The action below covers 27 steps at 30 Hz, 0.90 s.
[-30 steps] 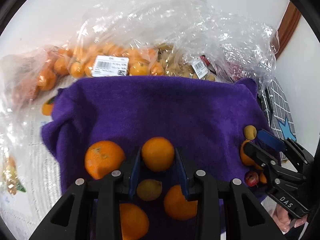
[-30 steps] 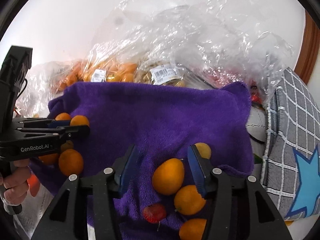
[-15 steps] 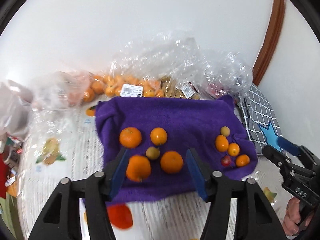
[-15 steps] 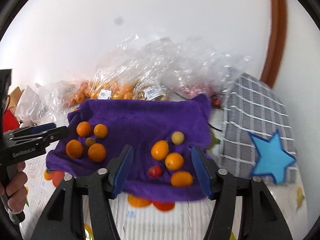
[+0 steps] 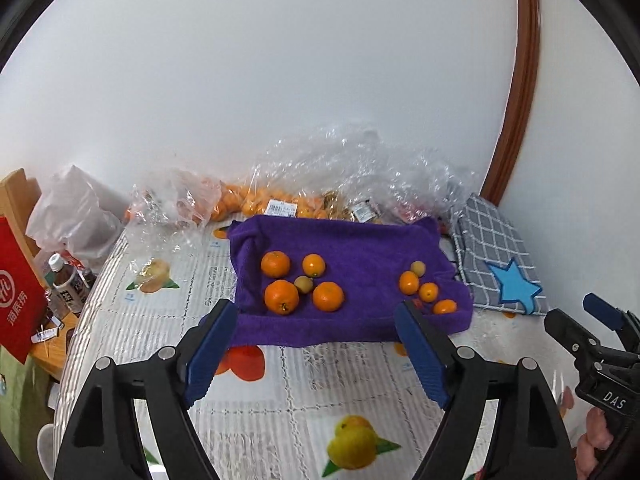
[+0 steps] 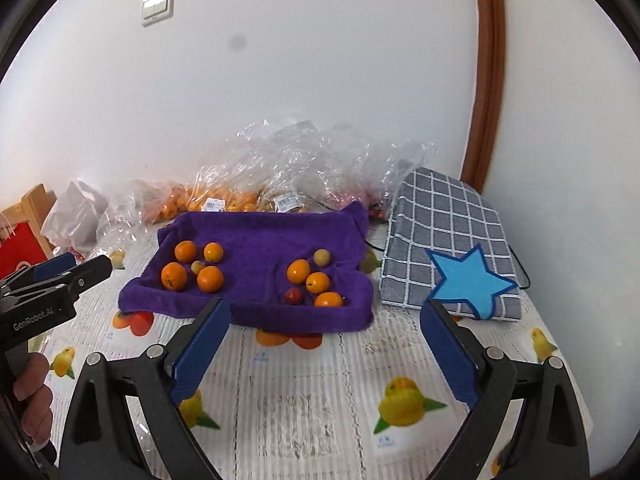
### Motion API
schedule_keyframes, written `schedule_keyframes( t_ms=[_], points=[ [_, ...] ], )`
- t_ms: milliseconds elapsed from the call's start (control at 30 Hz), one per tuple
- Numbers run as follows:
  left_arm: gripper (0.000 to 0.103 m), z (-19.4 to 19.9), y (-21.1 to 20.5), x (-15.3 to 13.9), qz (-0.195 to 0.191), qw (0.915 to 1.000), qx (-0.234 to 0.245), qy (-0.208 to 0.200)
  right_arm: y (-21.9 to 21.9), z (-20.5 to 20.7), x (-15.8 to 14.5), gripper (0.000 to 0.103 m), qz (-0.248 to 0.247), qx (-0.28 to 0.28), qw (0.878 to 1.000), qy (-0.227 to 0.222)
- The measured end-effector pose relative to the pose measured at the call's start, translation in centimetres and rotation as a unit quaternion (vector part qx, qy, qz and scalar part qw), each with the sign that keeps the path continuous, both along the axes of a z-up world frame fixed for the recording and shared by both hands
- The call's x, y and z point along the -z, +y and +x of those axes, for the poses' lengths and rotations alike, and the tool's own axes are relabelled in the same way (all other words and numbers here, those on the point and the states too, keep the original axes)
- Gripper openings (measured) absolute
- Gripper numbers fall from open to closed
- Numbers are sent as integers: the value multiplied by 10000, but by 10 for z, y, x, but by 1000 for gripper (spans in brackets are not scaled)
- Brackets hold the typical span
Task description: Organize fruits
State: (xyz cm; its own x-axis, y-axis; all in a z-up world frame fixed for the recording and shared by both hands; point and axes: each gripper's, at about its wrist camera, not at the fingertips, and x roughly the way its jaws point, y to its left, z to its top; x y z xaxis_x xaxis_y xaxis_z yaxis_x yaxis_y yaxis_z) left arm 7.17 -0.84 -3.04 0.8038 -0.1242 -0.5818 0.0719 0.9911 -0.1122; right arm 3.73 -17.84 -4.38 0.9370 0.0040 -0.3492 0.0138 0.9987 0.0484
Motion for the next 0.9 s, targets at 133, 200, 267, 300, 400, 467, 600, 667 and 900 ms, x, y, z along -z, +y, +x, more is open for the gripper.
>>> schedule_keyframes(
  t_ms=[133,200,267,300,400,467,600,667,900],
  points=[
    [82,-17,2,-7,4,9999,-64,-98,-1,-17,-6,96,68,24,9999,-102],
    [82,-22,5,-9,54,9998,-121,-115,1,-22,-8,96,77,24,9999,-134],
    [82,-25,8,-11,63,9997,-172,-140,3,-27,-8,96,70,21,9999,-157],
    [82,-27,10,-12,65,9997,-200,-148,4,-28,-9,96,75,15,9998,-158],
    [82,-29,15,-13,55,9996,-234,-147,6,-30,-9,96,88,-5,9998,-158],
    [82,-29,17,-12,56,9995,-262,-150,7,-29,-8,96,87,-12,9999,-148],
    [82,-30,19,-12,16,9995,-287,-154,9,-29,-7,96,79,-21,9999,-113],
    [82,-30,20,-12,12,9995,-282,-153,9,-29,-6,96,83,-9,9999,-100],
    [82,-30,20,-13,4,9994,-289,-173,7,-33,-6,96,106,33,9999,-115]
  ],
)
